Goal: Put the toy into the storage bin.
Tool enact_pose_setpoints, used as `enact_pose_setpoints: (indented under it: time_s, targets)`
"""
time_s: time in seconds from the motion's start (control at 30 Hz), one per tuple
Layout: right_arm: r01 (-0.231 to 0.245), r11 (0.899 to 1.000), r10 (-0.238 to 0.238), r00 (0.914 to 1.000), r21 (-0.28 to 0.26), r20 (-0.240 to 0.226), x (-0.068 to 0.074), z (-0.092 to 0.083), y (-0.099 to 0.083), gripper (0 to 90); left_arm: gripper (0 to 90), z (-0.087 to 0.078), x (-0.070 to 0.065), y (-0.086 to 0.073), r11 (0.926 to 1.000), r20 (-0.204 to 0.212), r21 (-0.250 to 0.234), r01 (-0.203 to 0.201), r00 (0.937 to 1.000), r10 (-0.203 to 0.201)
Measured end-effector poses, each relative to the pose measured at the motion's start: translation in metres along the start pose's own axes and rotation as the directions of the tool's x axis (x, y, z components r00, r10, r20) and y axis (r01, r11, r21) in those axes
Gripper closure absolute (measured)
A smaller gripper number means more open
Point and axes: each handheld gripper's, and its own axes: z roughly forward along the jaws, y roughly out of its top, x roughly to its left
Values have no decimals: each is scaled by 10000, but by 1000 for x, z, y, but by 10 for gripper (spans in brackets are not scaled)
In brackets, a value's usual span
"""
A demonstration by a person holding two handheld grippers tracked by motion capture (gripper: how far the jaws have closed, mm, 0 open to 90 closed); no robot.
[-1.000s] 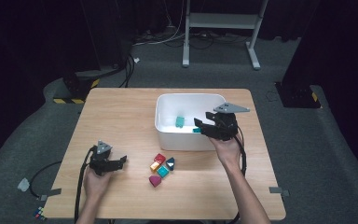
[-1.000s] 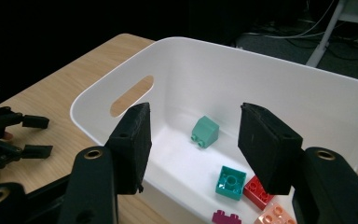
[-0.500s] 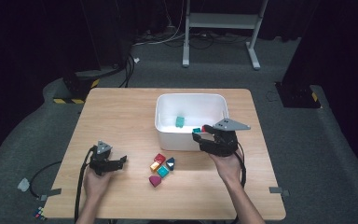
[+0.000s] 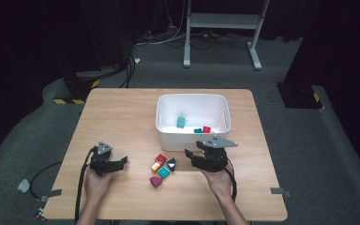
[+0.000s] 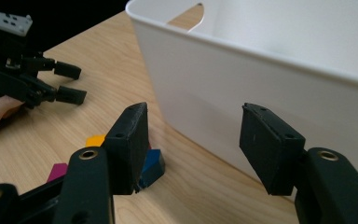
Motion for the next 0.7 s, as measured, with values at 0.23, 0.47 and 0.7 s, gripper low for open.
enact_pose_setpoints:
  time_s: [0.23, 0.47, 0.7]
  targets:
    - [-81, 9987, 90, 9998, 510, -188, 8, 20, -20, 407, 198, 0, 0, 0, 10000, -8, 3, 2, 10000, -2]
    - [108, 9966, -81, 9994, 821, -341, 18, 37, -29, 401, 198, 0, 0, 0, 10000, -2, 11, 14, 10000, -14]
    - [189, 9945, -145, 9989, 1032, -438, 24, 49, -33, 390, 198, 0, 0, 0, 10000, -2, 12, 14, 10000, -14]
